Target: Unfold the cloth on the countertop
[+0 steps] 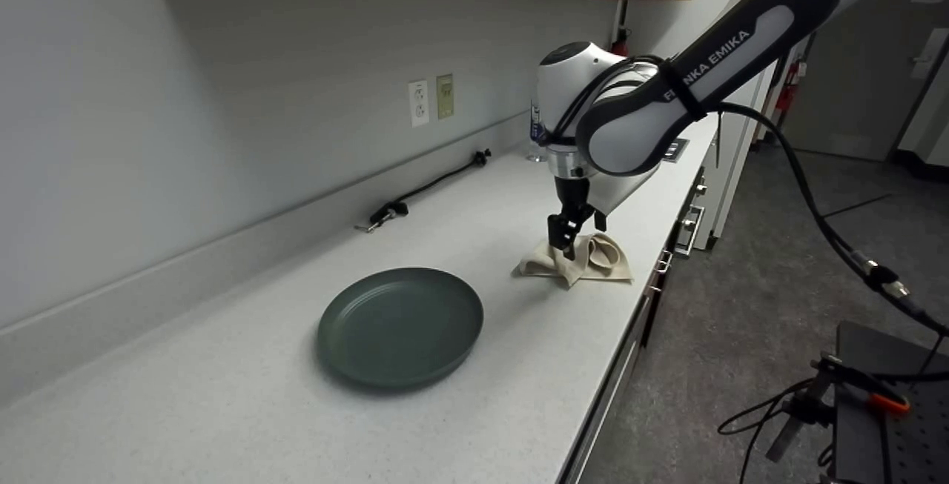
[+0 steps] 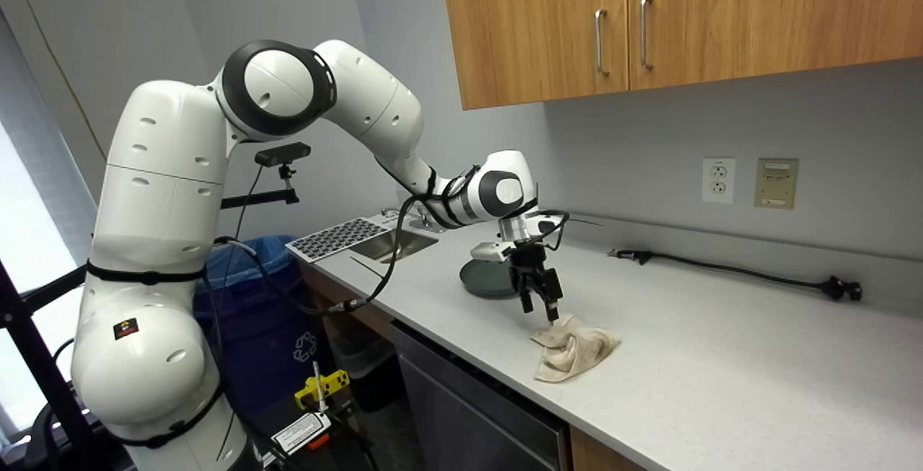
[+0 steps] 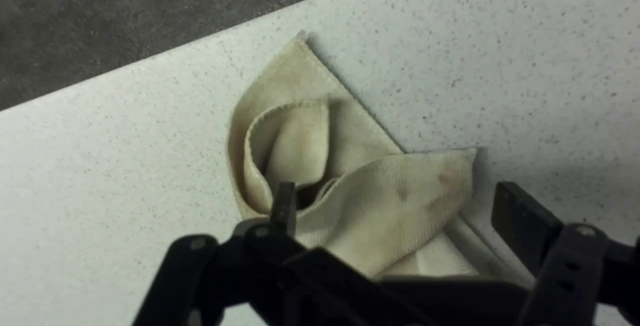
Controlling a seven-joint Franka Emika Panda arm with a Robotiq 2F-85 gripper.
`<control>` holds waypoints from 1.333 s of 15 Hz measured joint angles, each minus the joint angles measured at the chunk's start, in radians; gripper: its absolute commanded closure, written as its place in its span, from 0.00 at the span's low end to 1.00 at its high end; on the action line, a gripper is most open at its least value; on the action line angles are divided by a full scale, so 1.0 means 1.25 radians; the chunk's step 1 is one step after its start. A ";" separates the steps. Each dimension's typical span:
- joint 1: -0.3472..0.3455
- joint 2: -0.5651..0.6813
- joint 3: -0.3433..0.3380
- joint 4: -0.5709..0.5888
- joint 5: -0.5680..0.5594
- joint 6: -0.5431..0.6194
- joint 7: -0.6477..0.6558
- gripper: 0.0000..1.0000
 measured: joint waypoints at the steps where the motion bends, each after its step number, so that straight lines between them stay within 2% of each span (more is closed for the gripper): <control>1: -0.006 0.000 0.007 -0.001 0.003 0.003 -0.028 0.00; 10: -0.078 0.028 0.025 0.002 0.059 0.100 -0.150 0.00; 20: -0.088 0.090 0.060 0.053 0.138 0.113 -0.188 0.00</control>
